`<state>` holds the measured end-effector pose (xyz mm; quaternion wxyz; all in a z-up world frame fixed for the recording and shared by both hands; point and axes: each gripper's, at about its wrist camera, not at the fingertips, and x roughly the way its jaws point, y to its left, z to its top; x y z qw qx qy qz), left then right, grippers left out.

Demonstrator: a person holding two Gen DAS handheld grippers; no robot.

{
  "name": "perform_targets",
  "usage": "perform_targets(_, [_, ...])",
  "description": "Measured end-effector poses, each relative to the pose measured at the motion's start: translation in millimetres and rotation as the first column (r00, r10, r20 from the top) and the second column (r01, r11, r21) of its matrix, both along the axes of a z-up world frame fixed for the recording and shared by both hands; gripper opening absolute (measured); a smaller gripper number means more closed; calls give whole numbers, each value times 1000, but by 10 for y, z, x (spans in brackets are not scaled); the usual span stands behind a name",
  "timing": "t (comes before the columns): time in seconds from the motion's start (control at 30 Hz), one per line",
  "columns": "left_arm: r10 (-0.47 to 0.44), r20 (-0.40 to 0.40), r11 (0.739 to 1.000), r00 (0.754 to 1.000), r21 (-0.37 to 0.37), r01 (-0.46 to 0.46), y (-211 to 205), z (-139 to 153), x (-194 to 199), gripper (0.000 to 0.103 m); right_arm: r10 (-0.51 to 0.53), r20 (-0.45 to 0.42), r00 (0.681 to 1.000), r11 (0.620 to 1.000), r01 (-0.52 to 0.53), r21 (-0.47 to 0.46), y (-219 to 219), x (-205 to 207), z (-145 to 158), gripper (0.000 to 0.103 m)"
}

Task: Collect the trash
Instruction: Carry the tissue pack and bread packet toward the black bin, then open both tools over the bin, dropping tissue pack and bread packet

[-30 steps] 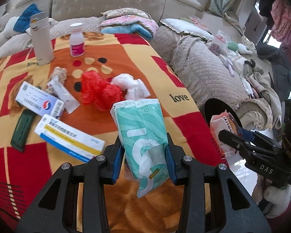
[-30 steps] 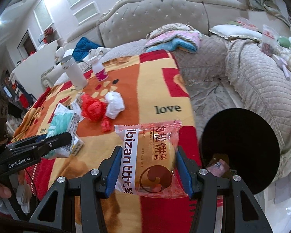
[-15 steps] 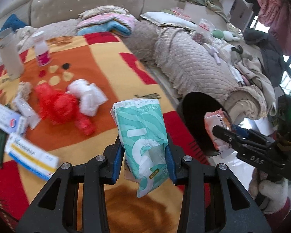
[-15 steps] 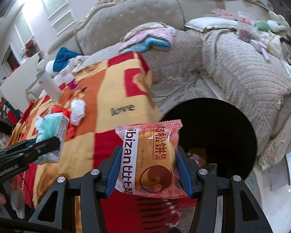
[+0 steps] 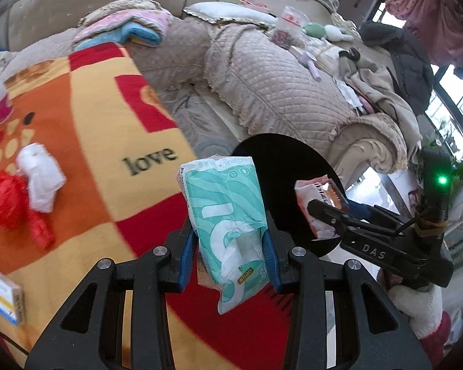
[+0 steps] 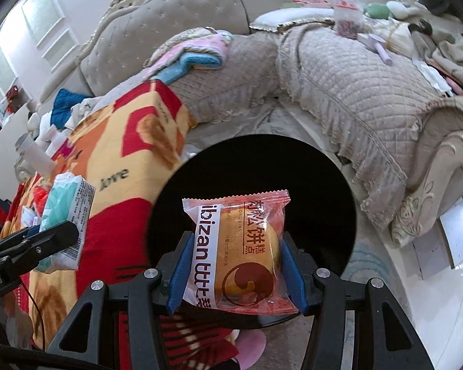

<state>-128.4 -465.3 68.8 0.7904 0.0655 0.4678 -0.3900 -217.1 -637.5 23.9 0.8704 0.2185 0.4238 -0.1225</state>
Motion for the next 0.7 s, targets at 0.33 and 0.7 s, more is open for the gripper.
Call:
perform_targets(0.33, [-15,-17,1000,1000,4,15,-325,-157,82,36,-31,-22,999,999,32,9,-169,9,-160,52])
perform_targets(0.7, [-66,-90,994,994,-94,57,-382,-217,141,62,-87,-42,995,995,89,41,-251,-68,-195,64])
